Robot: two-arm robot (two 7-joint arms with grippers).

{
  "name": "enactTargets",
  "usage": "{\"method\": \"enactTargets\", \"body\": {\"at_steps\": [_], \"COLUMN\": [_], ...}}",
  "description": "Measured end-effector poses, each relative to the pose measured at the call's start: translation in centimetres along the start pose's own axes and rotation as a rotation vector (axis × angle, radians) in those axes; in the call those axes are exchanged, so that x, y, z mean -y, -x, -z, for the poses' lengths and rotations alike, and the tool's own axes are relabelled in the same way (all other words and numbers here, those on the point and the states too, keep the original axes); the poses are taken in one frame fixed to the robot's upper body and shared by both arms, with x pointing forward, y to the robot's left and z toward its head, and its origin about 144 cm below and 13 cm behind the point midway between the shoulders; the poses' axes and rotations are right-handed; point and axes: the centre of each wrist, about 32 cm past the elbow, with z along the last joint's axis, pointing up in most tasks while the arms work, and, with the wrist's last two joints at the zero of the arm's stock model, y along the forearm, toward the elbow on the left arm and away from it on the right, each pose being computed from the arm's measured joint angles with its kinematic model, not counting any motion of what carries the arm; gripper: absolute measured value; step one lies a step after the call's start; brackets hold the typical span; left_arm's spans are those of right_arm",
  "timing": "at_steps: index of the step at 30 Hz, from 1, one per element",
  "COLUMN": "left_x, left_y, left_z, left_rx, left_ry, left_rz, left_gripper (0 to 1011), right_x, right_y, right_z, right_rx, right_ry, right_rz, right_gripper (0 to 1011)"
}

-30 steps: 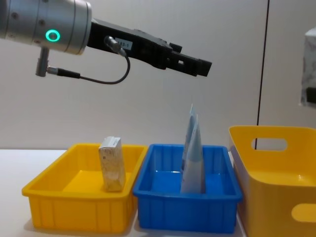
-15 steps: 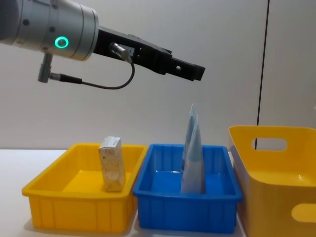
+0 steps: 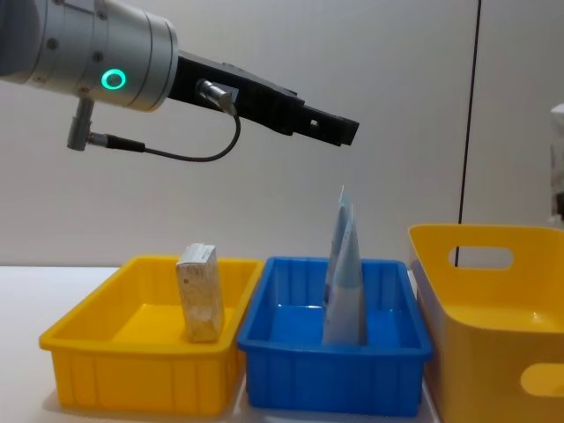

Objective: Bimanual collaborative sorting of washing and personal care products

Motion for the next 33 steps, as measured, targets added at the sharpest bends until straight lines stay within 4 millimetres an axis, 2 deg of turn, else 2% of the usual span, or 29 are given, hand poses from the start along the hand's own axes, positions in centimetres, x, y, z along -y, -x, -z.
{"method": "enactTargets", "body": {"at_steps": [13, 29, 33], "left_x": [0.0, 0.0, 0.0], "left_y": [0.2, 0.3, 0.3], "left_z": [0.0, 0.0, 0.0], "left_rx": [-0.001, -0.001, -0.001], "left_ry": [-0.004, -0.005, -0.006], "left_rz": [-0.017, -0.024, -0.024], "left_gripper": [1001, 1001, 1001], "right_x": [-1.4, -2.2, -2.3], "right_y": [0.9, 1.3, 1.4], "right_z": [0.0, 0.3, 0.3], "right_rx": [-0.011, -0.011, -0.011], "right_ry": [0.076, 0.114, 0.117], "right_rz": [-0.007, -0.012, -0.012], "right_gripper": [391, 390, 485]}}
